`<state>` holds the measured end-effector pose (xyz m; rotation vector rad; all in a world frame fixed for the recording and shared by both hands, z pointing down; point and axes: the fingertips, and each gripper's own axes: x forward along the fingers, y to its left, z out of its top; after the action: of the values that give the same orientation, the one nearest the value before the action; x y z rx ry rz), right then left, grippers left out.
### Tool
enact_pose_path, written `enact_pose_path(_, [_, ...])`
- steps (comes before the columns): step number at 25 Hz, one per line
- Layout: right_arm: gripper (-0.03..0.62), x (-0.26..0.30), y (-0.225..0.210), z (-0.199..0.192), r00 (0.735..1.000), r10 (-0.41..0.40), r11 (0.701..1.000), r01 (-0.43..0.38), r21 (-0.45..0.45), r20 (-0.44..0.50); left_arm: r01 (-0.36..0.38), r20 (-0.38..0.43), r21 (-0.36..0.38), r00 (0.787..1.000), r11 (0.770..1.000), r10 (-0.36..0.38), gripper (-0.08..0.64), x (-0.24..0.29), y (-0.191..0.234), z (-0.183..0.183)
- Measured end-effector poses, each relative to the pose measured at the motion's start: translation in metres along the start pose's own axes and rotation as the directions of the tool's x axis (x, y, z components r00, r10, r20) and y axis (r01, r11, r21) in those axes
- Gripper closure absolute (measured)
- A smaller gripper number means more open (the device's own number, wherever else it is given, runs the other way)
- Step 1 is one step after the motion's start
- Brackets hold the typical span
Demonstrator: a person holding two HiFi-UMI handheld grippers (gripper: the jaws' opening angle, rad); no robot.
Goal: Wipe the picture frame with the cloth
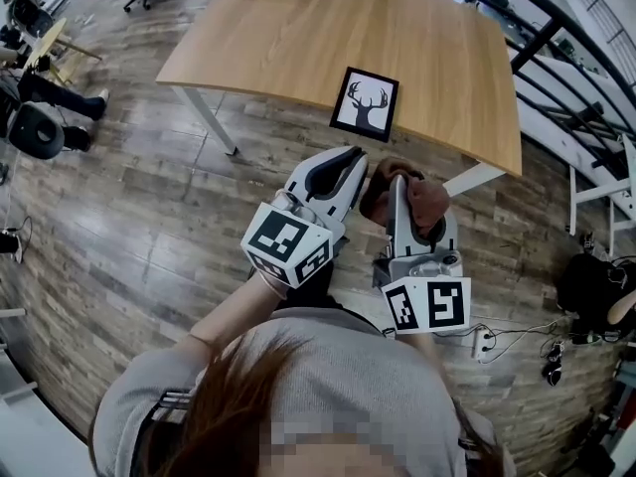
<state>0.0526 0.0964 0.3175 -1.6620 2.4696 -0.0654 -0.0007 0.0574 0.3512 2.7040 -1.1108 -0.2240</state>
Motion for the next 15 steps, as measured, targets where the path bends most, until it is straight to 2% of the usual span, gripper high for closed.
enact_pose_path(5, [0.518, 0.07, -0.035, 0.002, 1.0, -0.025, 1.0, 0.025, -0.01, 0.012, 0.009, 0.019, -0.024, 1.0, 1.0, -0.008, 0.549, 0.055, 0.055, 0.016])
enact_pose_path(9, [0.518, 0.116, -0.054, 0.01, 0.998, -0.051, 0.999, 0.052, -0.014, 0.042, 0.078, 0.064, -0.018, 0.995, 0.997, -0.077, 0.548, 0.087, 0.087, 0.039])
enact_pose_path(11, [0.518, 0.136, -0.061, 0.009, 0.997, -0.061, 0.998, 0.061, -0.014, 0.045, 0.096, 0.052, -0.004, 0.994, 0.995, -0.096, 0.548, 0.1, 0.101, 0.042])
enact_pose_path(15, [0.518, 0.164, -0.071, 0.002, 0.996, -0.078, 0.997, 0.078, -0.003, 0.032, 0.105, 0.009, -0.028, 0.994, 0.994, -0.105, 0.548, 0.123, 0.126, 0.037])
